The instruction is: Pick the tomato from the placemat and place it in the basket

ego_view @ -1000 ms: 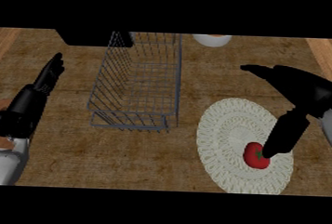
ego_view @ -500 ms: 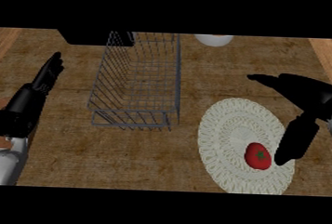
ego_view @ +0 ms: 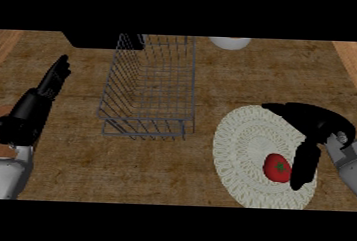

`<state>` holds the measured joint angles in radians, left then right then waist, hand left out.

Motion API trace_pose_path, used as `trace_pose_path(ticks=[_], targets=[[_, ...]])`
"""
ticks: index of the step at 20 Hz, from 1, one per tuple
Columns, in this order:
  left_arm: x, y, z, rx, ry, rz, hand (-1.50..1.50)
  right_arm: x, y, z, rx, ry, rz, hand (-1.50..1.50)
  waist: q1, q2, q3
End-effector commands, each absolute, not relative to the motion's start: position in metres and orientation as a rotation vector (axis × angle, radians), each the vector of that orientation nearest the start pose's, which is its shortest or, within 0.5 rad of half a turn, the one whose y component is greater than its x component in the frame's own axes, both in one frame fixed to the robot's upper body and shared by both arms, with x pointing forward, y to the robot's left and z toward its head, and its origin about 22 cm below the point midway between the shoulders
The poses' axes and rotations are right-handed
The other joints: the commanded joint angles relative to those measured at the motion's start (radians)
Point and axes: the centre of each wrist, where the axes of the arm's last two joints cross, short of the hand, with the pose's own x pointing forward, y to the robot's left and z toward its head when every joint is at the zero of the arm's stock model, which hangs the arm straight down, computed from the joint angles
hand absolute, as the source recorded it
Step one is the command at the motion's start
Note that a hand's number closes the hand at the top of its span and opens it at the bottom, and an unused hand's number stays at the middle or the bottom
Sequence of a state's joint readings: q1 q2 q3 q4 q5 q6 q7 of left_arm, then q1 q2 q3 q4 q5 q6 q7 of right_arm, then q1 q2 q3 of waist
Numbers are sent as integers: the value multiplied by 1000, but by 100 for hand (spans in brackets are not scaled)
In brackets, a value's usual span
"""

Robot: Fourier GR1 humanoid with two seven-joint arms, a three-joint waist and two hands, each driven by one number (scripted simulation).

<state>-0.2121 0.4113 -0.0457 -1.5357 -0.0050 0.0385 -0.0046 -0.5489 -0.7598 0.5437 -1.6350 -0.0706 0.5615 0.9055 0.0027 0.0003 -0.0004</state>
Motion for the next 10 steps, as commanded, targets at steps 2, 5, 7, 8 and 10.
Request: trace_pose_path(ticks=[2, 5, 7, 8, 10], targets=[[290, 289, 80, 282, -1714, -359, 0, 293, -208, 125, -540, -597, 1380, -150, -2, -2, 0], [293, 295, 84, 297, -1717, -374, 0, 272, -239, 106, -551, -604, 1384, -150, -10, -2, 1], [292, 290, 75, 277, -1728, -392, 0, 282, -225, 101, -542, -646, 1349, -150, -4, -1, 0], [289, 287, 70, 294, -1714, -367, 0, 277, -240, 88, -568, -619, 1377, -150, -4, 0, 1], [279, 291, 76, 302, -1717, -380, 0, 302, -241, 85, -549, -614, 1380, -150, 6, 0, 1]])
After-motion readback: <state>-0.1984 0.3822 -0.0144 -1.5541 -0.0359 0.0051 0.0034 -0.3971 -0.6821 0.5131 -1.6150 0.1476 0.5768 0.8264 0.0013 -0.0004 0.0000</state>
